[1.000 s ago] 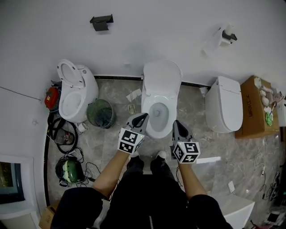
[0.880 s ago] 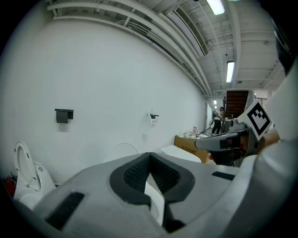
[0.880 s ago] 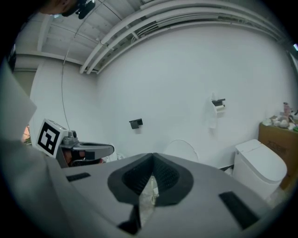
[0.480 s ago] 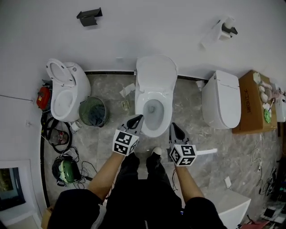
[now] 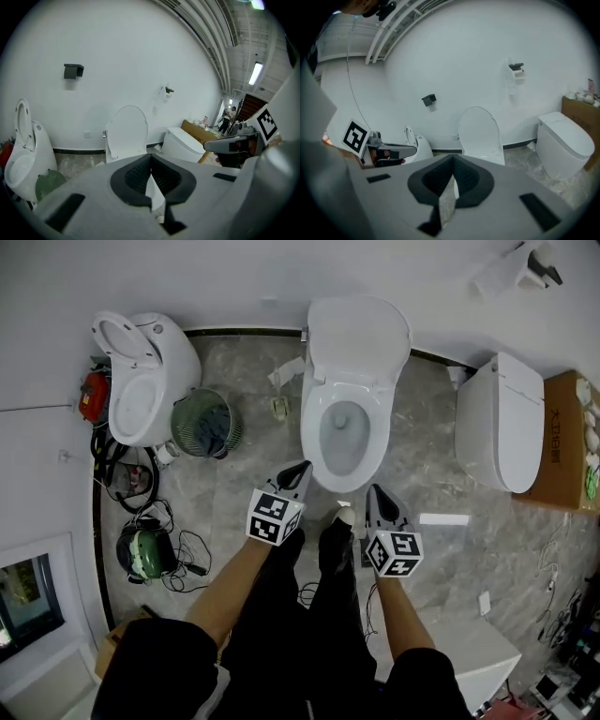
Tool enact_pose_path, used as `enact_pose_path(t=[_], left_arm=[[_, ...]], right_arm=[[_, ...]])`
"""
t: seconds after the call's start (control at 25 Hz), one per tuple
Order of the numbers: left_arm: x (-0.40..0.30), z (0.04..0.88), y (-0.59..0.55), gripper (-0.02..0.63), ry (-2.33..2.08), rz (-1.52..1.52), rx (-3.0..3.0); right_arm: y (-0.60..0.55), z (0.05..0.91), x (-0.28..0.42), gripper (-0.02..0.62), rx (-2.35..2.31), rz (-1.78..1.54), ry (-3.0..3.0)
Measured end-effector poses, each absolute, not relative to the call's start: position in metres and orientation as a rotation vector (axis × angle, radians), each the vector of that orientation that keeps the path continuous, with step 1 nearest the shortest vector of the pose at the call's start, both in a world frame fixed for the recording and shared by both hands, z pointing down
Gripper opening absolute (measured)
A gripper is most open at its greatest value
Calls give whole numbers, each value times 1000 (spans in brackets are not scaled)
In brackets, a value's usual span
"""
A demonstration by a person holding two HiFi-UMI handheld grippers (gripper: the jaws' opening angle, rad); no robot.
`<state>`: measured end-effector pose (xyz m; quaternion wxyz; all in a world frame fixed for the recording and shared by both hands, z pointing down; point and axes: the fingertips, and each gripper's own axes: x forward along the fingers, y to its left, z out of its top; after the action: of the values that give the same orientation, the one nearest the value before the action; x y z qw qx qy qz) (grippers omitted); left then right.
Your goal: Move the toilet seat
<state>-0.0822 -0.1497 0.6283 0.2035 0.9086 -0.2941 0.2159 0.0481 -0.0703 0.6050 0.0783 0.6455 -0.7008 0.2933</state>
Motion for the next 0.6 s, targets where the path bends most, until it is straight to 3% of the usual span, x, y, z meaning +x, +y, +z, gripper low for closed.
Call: enact_pose_path(t=[0.24,0.4,0.44,0.56,0.6], left_arm=[[-96,706,-139,8,-827,675,2436],[-92,764,-132,9,-798,653,2295],[-94,782,-129,27,-794,654,2242],[-108,842,-116,238,-786,709,2068],[-112,860,-111,273,-779,721,2015]], right_arm=[[-63,678,46,8,1937,1038,-2009],[-62,727,55,48,1954,1167,-1936],[-61,741,56,71,1959,1212,-1920],[-58,783,49,170,1968,1359,-1909],[-57,797,48,199,1964,1406,-1904]])
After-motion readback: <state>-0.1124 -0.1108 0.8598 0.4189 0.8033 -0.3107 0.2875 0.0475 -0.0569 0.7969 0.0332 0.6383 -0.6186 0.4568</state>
